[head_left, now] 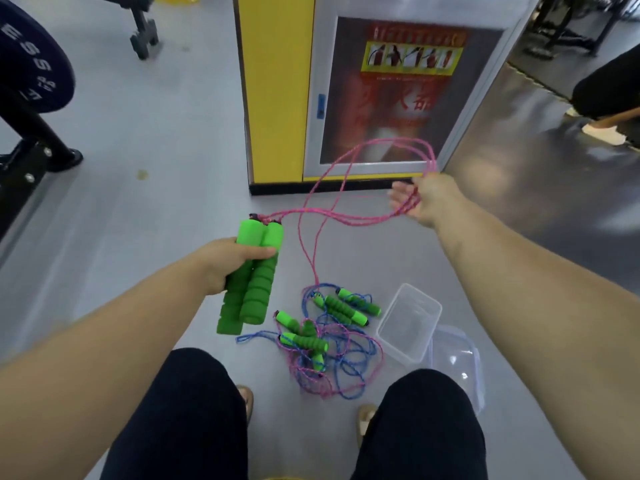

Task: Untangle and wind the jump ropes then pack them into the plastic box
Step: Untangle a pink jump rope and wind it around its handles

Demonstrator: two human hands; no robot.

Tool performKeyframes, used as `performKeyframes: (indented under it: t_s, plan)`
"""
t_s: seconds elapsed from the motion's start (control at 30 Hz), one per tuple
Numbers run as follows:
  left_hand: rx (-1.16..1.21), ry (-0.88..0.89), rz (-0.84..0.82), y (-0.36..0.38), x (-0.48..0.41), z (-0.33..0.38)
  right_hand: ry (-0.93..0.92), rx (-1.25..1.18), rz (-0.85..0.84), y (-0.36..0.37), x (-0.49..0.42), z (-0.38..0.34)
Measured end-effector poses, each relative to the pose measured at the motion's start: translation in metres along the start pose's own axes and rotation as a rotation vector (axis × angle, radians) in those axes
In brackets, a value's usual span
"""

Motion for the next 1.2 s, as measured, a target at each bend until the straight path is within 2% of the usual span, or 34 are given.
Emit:
performKeyframes:
  t_s: [0.07, 0.13, 0.2, 0.27, 0.33, 0.4, 0.47, 0.57, 0.67, 0.87, 0.93, 1.1, 1.2]
  plan:
    - [-0.110, -0.067, -0.061, 0.003, -0.001, -0.014, 0.232, 0.177, -0.058, -0.015, 0.001, 0.070]
    - [-0.218, -0.101, -0.120, 0.009, 0.001, -0.024, 0.320, 0.464, -0.114, -0.032, 0.011, 0.123]
    - [-0.326, -0.116, -0.183, 0.017, 0.004, -0.032, 0.201, 0.858, -0.146, -0.040, 0.021, 0.148]
    - [-0.450, -0.115, -0.221, 0.025, 0.006, -0.037, -0.043, 0.987, -0.276, -0.017, 0.038, 0.152]
    - [-0.581, -0.082, -0.241, 0.035, 0.009, -0.037, -0.190, 0.919, -0.499, 0.017, 0.068, 0.152]
    - [-0.701, -0.024, -0.278, 0.048, 0.014, -0.031, -0.208, 0.869, -0.704, 0.044, 0.095, 0.153]
    - [-0.789, 0.022, -0.328, 0.057, 0.019, -0.023, -0.234, 0.843, -0.807, 0.056, 0.109, 0.152]
    - [-0.825, 0.056, -0.364, 0.063, 0.025, -0.014, -0.319, 0.781, -0.748, 0.057, 0.113, 0.140]
    - [-0.693, 0.027, -0.384, 0.065, 0.029, -0.010, -0.299, 0.679, -0.704, 0.049, 0.112, 0.136]
    - [-0.535, 0.028, -0.368, 0.061, 0.031, -0.014, -0.068, 0.548, -0.685, 0.021, 0.105, 0.149]
    - [-0.504, 0.006, -0.403, 0.065, 0.034, -0.018, -0.044, 0.541, -0.696, 0.015, 0.104, 0.153]
    - [-0.518, -0.051, -0.518, 0.077, 0.045, -0.021, -0.016, 0.468, -0.717, 0.013, 0.109, 0.151]
    - [-0.599, -0.071, -0.554, 0.076, 0.049, -0.020, -0.064, 0.519, -0.755, 0.015, 0.116, 0.144]
Point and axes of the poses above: each hand's wrist, its own x-axis away from the middle knuckle, its own y-axis out of the palm, z = x × y, the point moved 8 cm from there along -x, towards the middle knuckle, and after that the axes turned 7 degrees about z, right-handed, at the moved point
